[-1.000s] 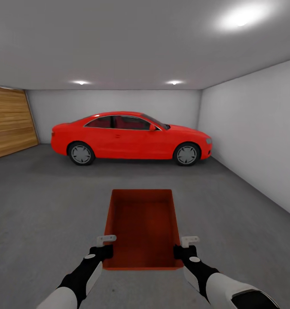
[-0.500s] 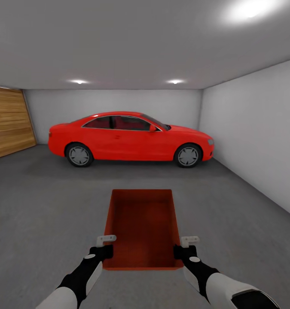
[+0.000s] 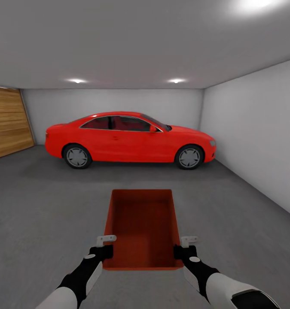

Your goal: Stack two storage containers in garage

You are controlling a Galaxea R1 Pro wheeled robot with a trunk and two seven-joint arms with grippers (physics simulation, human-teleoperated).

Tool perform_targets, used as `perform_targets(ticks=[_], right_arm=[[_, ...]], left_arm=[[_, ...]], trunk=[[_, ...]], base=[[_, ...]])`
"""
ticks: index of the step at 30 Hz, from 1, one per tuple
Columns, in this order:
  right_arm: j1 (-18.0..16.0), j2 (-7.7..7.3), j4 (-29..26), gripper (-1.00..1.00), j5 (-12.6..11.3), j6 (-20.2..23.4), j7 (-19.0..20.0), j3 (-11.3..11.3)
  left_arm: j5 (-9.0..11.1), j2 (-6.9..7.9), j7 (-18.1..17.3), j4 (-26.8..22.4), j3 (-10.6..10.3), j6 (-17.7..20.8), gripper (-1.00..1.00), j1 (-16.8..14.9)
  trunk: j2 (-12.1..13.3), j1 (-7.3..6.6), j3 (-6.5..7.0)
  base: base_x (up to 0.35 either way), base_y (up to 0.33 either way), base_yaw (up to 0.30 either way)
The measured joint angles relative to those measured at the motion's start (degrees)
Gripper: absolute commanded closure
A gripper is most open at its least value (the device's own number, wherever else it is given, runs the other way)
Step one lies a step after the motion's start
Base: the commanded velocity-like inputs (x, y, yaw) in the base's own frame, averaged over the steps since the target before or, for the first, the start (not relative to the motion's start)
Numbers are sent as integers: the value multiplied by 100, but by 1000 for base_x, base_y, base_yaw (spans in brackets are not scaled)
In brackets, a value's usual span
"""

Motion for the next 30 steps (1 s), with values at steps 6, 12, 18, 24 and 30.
perform_targets(ticks=[6, 12, 18, 24, 30], right_arm=[[0, 0, 1, 100, -1, -3, 0, 2], [0, 1, 4, 100, 0, -12, 0, -5], [0, 1, 2, 100, 0, -7, 0, -3], [0, -1, 1, 100, 7, -11, 1, -9], [0, -1, 3, 100, 8, -12, 1, -12]], left_arm=[[0, 0, -1, 0, 0, -2, 100, 0], [-7, 1, -2, -6, 1, 0, 100, 0], [-3, 1, -1, -4, 0, 1, 100, 0], [-5, -2, 1, -6, 1, -3, 100, 0], [-7, -2, 1, -6, 0, -1, 100, 0]], trunk=[[0, 0, 0], [0, 0, 0], [-1, 0, 0], [0, 0, 0], [0, 0, 0]], base=[[321, 0, 0], [321, 0, 0], [321, 0, 0], [321, 0, 0], [321, 0, 0]])
